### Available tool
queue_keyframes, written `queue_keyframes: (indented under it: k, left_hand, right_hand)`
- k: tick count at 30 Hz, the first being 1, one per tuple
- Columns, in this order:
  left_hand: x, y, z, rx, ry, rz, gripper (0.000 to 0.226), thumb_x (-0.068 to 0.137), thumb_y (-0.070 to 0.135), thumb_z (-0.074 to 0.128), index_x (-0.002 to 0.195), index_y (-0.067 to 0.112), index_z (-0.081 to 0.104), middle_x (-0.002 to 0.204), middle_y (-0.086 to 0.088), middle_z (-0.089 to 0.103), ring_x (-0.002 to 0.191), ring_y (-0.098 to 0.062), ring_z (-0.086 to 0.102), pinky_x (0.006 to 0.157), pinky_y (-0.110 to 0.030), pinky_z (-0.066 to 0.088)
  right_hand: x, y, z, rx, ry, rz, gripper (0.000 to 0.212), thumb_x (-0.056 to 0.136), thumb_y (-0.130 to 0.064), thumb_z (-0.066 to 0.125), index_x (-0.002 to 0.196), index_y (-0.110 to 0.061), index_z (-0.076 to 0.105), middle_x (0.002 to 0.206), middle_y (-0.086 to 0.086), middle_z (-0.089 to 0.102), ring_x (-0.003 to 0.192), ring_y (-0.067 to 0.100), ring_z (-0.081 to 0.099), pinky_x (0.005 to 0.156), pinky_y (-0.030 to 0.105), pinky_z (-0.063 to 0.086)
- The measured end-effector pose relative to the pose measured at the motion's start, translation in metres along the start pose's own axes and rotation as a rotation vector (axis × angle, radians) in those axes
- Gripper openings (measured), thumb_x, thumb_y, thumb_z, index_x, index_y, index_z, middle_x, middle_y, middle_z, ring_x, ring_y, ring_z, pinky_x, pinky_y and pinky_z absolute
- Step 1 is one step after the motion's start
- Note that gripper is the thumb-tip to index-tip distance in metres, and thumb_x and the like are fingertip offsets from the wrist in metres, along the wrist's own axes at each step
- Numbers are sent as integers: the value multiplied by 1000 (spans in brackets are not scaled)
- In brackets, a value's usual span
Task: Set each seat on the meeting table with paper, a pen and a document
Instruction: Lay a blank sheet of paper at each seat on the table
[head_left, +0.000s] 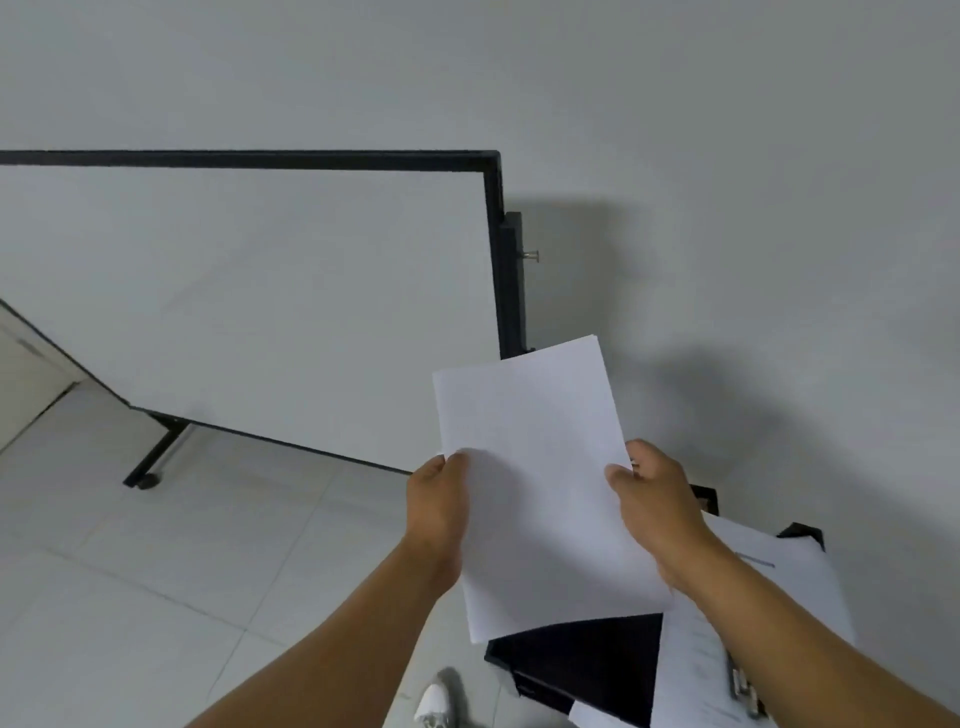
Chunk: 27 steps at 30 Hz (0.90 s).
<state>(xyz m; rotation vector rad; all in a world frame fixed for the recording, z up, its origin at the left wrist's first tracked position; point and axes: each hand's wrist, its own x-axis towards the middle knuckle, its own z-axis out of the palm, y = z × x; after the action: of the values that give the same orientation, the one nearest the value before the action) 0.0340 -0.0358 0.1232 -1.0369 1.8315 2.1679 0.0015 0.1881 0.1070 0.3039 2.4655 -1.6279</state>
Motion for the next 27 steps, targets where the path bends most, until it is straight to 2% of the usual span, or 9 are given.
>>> queue_keyframes:
  k: [3,5,9,11,13,16,21,25,27]
  left_hand:
    - [-19,15,-31,-27,7,30,16,98,26,64,94,13,72,89,-12,74,77,-28,68,73,-41,55]
    - [-30,21,-53,-27,30,61,21,99,24,64,98,6,74,93,-16,77,78,-29,71,73,-41,58]
    - [-52,31,-90,27,66,140,23,102,23,63,98,1,69,89,-10,77,76,-25,71,66,-37,60]
    - [-63,38,-111,39,123,193,21,103,26,63,92,8,65,87,-10,75,75,-24,69,62,-36,59]
    - [-73,50,-138,40,185,254,22,104,27,63,100,6,67,95,-17,77,78,-27,71,64,-40,62]
    - [-87,66,-176,21,307,341,17,108,25,61,108,10,70,99,-12,80,82,-25,75,73,-43,65]
    - [-107,82,-256,-27,491,445,15,110,24,59,107,15,70,101,-8,80,90,-27,75,80,-47,64]
    - [-125,86,-325,-66,575,497,16,110,17,57,97,16,67,77,15,74,63,4,66,57,-15,52]
    - [-137,86,-363,-91,610,515,16,110,17,57,100,16,68,81,12,75,61,6,64,56,-13,50]
  right_hand:
    - [-1,-27,16,76,-67,-49,28,100,-6,52,78,-9,34,73,0,36,67,17,30,62,31,26]
    - [-4,-44,27,123,-108,-80,22,100,-8,53,84,0,40,75,2,44,69,18,36,64,32,31]
    - [-10,-78,51,162,-166,-131,13,100,-12,55,100,0,58,92,22,66,75,20,52,70,37,43]
    - [-16,-99,68,162,-219,-164,19,99,-18,55,105,0,57,106,30,62,78,21,53,72,39,45]
    - [-26,-125,90,151,-267,-213,26,97,-25,54,103,0,51,100,33,56,77,21,49,70,40,42]
    - [-42,-166,123,137,-319,-263,32,95,-30,53,97,1,42,83,18,47,75,21,41,68,40,35]
    - [-96,-229,189,164,-411,-371,31,101,-14,54,80,-8,31,73,2,32,68,19,25,64,38,23]
    - [-138,-265,245,161,-478,-430,28,100,-13,53,82,-5,34,73,2,33,68,20,24,62,36,22]
    - [-162,-282,278,145,-500,-469,28,100,-14,54,84,-3,34,75,4,32,70,22,24,62,38,22]
